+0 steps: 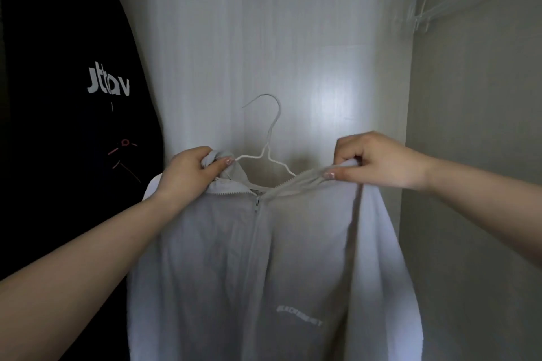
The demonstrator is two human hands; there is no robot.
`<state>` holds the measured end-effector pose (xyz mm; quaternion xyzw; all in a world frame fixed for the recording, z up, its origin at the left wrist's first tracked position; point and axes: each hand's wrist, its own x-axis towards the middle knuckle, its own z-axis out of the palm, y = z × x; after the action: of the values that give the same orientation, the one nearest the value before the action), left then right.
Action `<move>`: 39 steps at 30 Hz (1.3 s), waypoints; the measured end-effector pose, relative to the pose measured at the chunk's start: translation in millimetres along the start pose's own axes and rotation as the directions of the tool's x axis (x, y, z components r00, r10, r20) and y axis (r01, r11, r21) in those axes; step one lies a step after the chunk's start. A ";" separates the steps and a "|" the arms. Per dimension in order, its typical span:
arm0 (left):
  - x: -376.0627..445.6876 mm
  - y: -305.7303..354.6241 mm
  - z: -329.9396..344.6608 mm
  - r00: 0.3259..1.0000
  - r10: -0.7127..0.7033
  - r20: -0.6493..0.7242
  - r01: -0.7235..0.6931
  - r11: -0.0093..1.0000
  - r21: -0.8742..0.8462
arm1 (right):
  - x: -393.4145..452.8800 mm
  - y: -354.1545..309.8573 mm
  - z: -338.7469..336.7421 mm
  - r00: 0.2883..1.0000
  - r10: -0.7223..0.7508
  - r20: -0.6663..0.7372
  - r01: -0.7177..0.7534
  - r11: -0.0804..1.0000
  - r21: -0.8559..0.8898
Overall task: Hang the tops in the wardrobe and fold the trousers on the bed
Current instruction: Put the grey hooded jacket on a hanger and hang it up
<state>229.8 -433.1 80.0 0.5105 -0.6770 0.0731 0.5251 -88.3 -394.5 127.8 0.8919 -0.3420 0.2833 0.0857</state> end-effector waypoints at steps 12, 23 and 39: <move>5.8 4.2 3.8 0.998 -0.048 0.033 0.055 0.971 -0.233 | 5.5 3.4 37.3 0.991 0.131 -0.035 -0.128 0.989 0.080; 12.3 0.0 -26.5 0.985 -0.165 0.049 0.168 0.852 -0.496 | 1.0 15.8 49.5 0.948 0.299 -0.110 -0.252 0.915 0.315; 17.7 2.8 -17.6 0.963 0.257 0.079 -0.256 0.966 -0.015 | 6.7 16.2 25.7 0.954 0.297 0.032 -0.296 0.924 0.243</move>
<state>240.1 -431.5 102.8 0.4198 -0.7581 0.1183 0.4849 -83.4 -419.4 109.7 0.8328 -0.4350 0.3356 -0.0679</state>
